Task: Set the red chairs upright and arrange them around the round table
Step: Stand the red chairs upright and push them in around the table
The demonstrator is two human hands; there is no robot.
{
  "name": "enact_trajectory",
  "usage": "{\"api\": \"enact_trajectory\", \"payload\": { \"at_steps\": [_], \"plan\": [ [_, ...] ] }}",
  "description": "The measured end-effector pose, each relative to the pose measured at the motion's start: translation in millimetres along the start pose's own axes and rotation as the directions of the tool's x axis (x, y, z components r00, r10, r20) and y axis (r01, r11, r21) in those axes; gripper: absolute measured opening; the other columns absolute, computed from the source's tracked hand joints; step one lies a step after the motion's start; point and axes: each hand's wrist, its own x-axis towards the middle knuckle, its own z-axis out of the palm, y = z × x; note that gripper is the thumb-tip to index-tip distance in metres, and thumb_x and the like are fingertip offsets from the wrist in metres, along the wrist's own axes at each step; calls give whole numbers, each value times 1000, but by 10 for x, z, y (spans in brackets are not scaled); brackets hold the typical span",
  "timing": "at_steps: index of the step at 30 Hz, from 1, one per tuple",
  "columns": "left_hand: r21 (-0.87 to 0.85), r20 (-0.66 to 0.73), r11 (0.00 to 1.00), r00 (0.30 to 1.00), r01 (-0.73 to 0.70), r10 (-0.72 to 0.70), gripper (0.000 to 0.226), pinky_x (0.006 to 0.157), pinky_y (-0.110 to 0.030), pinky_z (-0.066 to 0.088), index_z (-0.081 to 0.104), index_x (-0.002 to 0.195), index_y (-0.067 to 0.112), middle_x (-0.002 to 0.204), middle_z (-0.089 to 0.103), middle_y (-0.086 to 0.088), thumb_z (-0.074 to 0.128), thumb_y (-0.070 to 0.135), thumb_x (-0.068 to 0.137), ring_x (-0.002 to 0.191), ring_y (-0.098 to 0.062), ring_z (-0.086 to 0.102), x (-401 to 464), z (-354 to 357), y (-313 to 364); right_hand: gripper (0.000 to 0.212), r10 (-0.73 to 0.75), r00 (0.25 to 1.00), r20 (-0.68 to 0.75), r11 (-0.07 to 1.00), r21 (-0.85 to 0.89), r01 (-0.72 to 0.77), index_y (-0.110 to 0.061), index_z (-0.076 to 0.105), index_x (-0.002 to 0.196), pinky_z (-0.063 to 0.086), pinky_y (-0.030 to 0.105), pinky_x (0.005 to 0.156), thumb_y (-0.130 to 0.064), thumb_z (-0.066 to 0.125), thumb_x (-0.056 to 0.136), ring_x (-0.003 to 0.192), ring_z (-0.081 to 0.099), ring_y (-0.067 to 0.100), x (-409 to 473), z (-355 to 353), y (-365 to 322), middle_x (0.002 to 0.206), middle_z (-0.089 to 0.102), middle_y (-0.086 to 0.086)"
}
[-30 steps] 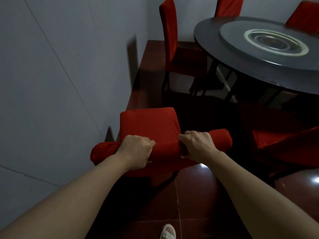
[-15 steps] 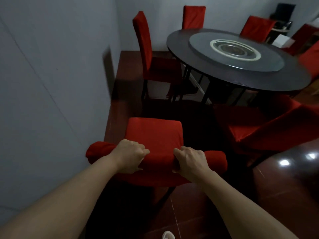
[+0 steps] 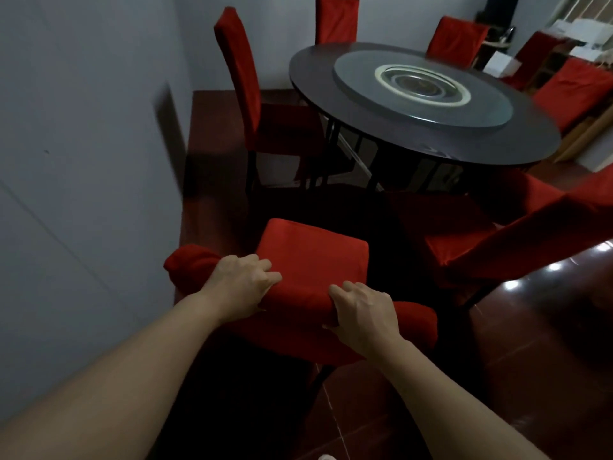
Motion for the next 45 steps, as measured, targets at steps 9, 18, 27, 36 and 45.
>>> {"api": "enact_trajectory", "payload": {
  "at_steps": [9, 18, 27, 36, 45],
  "plan": [
    [58, 79, 998, 997, -9, 4, 39, 67, -28, 37, 53, 114, 31, 106, 54, 8, 61, 52, 83, 97, -15, 54, 125, -78, -196, 43, -15, 1000, -15, 1000, -25, 15, -18, 59, 89, 44, 30, 55, -50, 79, 67, 70, 61, 17, 188, 53, -40, 78, 60, -3],
    [108, 158, 990, 981, 95, -112, 41, 78, -32, 42, 52, 118, 30, 110, 53, 5, 66, 44, 82, 104, -17, 53, 442, -153, -560, 33, -48, 999, 3, 998, 40, 48, -19, 56, 101, 39, 29, 66, -46, 66, 83, 86, 61, 17, 710, 50, -65, 92, 60, -4],
    [104, 135, 992, 987, 68, -82, 39, 78, -34, 43, 52, 118, 28, 113, 54, 3, 66, 39, 83, 107, -19, 53, 1080, -289, -853, 39, 14, 998, 60, 1000, -10, -14, -22, 54, 107, 41, 28, 70, -50, 64, 84, 93, 60, 14, 1292, -110, 260, 97, 59, -6],
    [112, 14, 990, 996, -89, 88, 39, 73, -31, 43, 53, 116, 24, 111, 56, 3, 65, 44, 84, 103, -18, 56, 1776, -424, -1343, 46, 175, 981, 85, 981, -101, -167, -23, 52, 112, 44, 30, 76, -53, 66, 80, 101, 57, 15, 1993, -282, 526, 105, 59, -6],
    [72, -76, 982, 980, -177, 182, 36, 69, -29, 42, 56, 110, 24, 107, 57, 5, 65, 44, 83, 101, -17, 57, 2169, -502, -1568, 48, 262, 959, 106, 960, -129, -248, -22, 51, 113, 44, 30, 76, -52, 67, 79, 103, 56, 15, 2354, -442, 700, 107, 57, -6]
  ]
}}
